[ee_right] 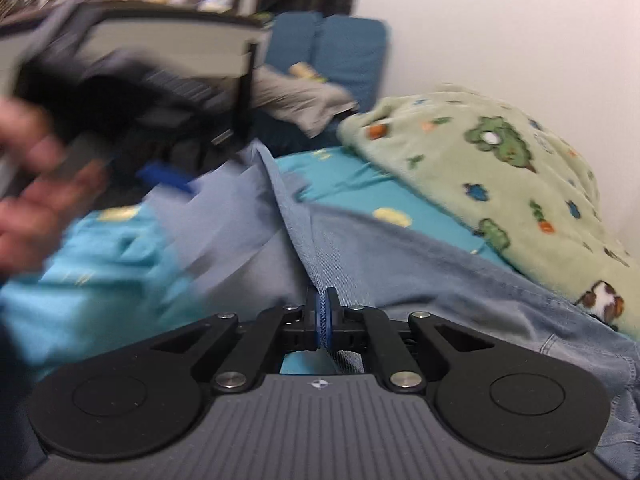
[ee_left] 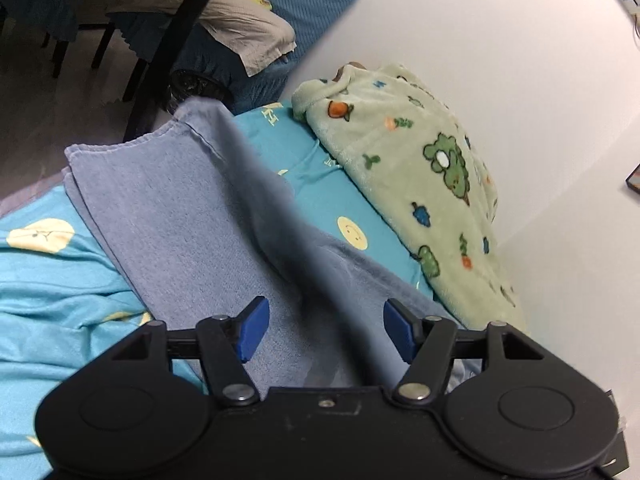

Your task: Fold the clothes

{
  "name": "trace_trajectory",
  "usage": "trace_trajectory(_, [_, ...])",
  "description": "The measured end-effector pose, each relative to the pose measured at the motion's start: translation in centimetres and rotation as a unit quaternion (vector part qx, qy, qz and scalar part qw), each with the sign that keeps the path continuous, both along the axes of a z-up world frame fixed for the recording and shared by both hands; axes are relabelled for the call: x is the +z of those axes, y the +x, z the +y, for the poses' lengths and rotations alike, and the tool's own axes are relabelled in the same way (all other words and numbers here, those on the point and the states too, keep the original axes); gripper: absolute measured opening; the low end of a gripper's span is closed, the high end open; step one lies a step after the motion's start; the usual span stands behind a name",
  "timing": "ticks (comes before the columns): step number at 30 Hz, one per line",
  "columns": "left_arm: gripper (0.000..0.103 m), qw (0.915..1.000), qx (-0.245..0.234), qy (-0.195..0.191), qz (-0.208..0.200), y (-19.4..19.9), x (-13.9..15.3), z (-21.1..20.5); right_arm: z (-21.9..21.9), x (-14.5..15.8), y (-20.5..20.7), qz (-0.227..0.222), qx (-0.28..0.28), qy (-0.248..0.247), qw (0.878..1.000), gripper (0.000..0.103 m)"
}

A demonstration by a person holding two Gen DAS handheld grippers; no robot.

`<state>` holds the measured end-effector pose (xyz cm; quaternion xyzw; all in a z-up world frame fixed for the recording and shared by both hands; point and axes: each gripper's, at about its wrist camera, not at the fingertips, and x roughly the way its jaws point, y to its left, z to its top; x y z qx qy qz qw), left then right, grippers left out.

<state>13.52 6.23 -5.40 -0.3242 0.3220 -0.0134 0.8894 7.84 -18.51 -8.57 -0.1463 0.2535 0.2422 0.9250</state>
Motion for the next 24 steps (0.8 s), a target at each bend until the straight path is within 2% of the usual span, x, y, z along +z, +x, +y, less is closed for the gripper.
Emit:
trace_trajectory(6, [0.06,0.9998,0.019,0.001,0.001,-1.1,0.8,0.9,1.7,-2.8,-3.5,0.116,0.022,-0.047,0.992,0.002])
trace_trajectory(8, [0.06,0.9995,0.031,0.0,0.005,-1.4,1.1,1.5,1.8,-3.4,-3.2,0.139,0.01,-0.045,0.989,0.002])
trace_trajectory(12, [0.06,0.9955,0.08,-0.032,0.038,-1.1,1.7,5.3,0.5,-3.3,-1.8,0.165,-0.01,0.002,0.986,0.002])
trace_trajectory(15, [0.061,0.9893,0.117,-0.055,0.067,0.0,1.9,8.2,-0.8,-3.5,-0.2,0.197,-0.024,0.047,0.979,0.002])
trace_trajectory(18, [0.059,0.9789,0.148,-0.092,0.107,1.9,0.2,11.1,-1.1,-3.2,0.4,0.2,-0.029,0.069,0.977,0.005])
trace_trajectory(24, [0.054,0.9683,0.192,-0.114,0.111,5.9,-3.1,15.6,-0.5,-3.9,1.4,0.224,-0.023,0.079,0.971,0.013])
